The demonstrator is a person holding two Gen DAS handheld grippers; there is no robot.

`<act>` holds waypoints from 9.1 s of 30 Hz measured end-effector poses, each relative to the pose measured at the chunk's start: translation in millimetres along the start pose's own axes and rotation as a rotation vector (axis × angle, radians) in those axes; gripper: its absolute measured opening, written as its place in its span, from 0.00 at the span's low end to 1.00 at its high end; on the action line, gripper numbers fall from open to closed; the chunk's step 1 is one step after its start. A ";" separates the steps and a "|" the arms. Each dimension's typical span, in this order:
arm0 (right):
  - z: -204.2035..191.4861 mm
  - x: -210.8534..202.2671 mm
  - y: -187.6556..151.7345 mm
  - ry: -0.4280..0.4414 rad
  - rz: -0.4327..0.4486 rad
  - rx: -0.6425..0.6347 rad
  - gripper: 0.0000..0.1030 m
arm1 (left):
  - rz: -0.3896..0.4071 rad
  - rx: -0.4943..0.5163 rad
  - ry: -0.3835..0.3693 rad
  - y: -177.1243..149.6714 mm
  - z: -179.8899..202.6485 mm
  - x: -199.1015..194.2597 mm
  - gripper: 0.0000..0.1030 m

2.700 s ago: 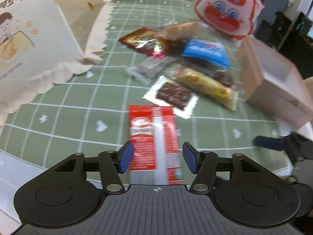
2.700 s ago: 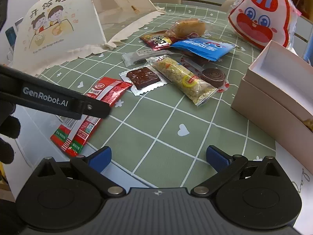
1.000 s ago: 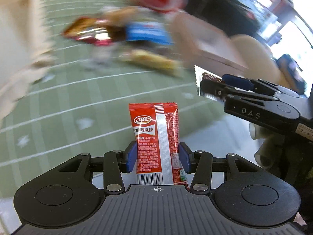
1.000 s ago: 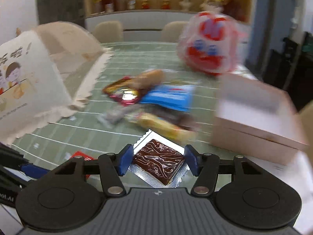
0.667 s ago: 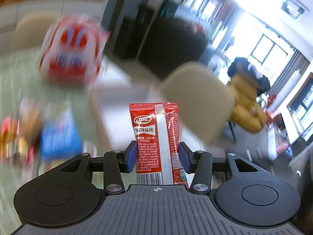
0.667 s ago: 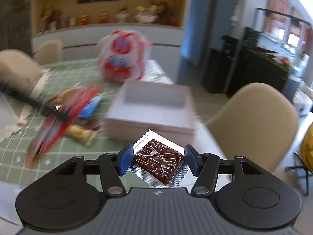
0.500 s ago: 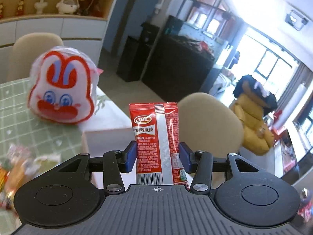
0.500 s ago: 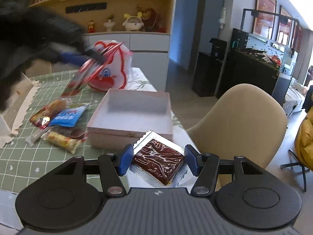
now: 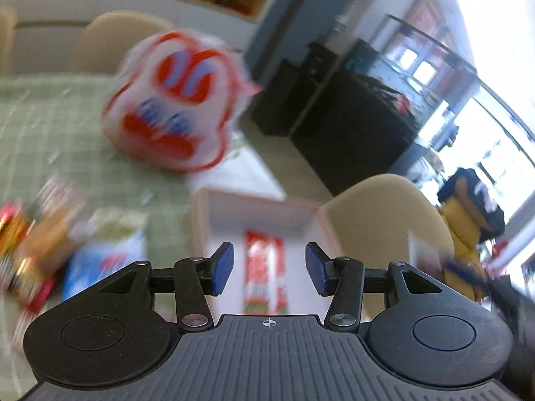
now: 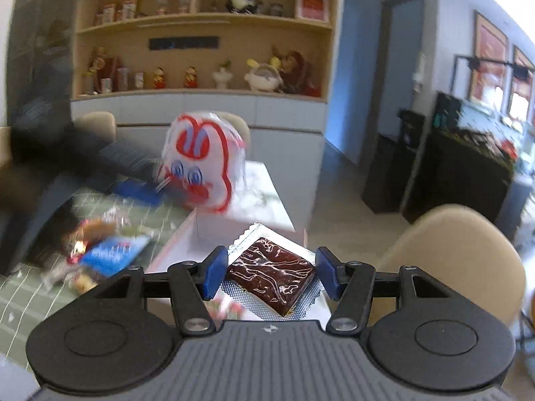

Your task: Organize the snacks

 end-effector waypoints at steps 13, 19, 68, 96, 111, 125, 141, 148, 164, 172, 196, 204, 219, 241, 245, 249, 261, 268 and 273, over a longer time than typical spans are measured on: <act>-64.9 89.7 -5.5 0.173 -0.224 -0.016 0.77 | -0.088 -0.239 0.273 -117.7 -135.3 -41.2 0.51; -132.7 94.2 -29.1 0.234 -0.265 0.006 0.77 | -0.112 -0.218 0.247 -132.3 -139.6 -46.4 0.51; -149.1 50.5 -144.9 0.231 -0.416 -0.080 0.64 | -0.244 0.036 0.316 -145.5 -133.1 -24.0 0.42; -176.9 46.5 -138.4 0.278 -0.397 -0.163 0.59 | -0.226 0.007 0.304 -165.3 -126.8 -27.9 0.42; -197.5 49.4 -128.3 0.285 -0.425 -0.195 0.39 | -0.193 -0.013 0.279 -167.7 -129.2 -31.3 0.42; -194.3 56.4 -119.4 0.278 -0.469 -0.143 0.26 | -0.190 0.018 0.299 -168.8 -126.9 -30.3 0.42; -139.6 2.2 -113.3 0.221 -0.434 0.001 0.22 | -0.228 0.078 0.208 -182.3 -101.6 -42.0 0.39; -96.4 -15.1 -113.7 0.130 -0.414 0.082 0.17 | -0.235 0.231 0.109 -185.0 -49.5 -50.6 0.39; -133.2 43.3 -138.6 0.166 -0.531 0.187 0.53 | -0.263 0.139 0.187 -193.4 -77.7 -59.7 0.39; -143.6 63.3 -148.7 0.117 -0.589 0.095 0.34 | -0.247 0.115 0.189 -195.3 -83.2 -65.0 0.39; -32.3 -62.2 -70.6 0.017 -0.332 0.203 0.31 | 0.028 0.233 -0.039 9.4 30.6 29.8 0.41; 3.2 -56.7 -78.5 -0.020 -0.318 0.205 0.31 | -0.004 0.067 0.019 20.5 6.5 88.6 0.41; 7.2 141.8 0.9 0.115 -0.461 0.135 0.31 | -0.210 -0.088 0.070 -146.6 -24.5 -0.4 0.40; -221.3 167.3 49.3 0.389 -0.351 0.059 0.67 | -0.166 -0.302 0.232 -179.7 -160.0 -81.2 0.40; -257.5 218.2 76.5 0.321 -0.371 0.054 0.67 | -0.185 -0.249 0.208 -187.8 -167.6 -93.2 0.40; -272.1 288.4 78.8 0.236 -0.571 0.082 0.67 | -0.188 -0.227 0.186 -197.6 -177.6 -106.1 0.40; -274.5 299.0 70.8 0.300 -0.685 0.146 0.32 | -0.171 -0.276 0.161 -197.0 -201.2 -113.3 0.40; -252.4 220.8 39.9 0.405 -0.700 0.077 0.06 | -0.184 -0.226 0.118 -181.2 -173.7 -90.2 0.40; -220.8 156.4 20.6 0.453 -0.654 0.091 0.03 | -0.153 -0.154 0.118 -161.3 -150.6 -82.8 0.40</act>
Point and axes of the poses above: each gripper's, at about its wrist camera, not at the fingertips, and x roughly the way its jaws point, z to its right, y to its top, the point moved 9 cm from there along x, roughly the way its jaws point, and after that the axes turned 13 degrees about -z, right-handed, at the moved point
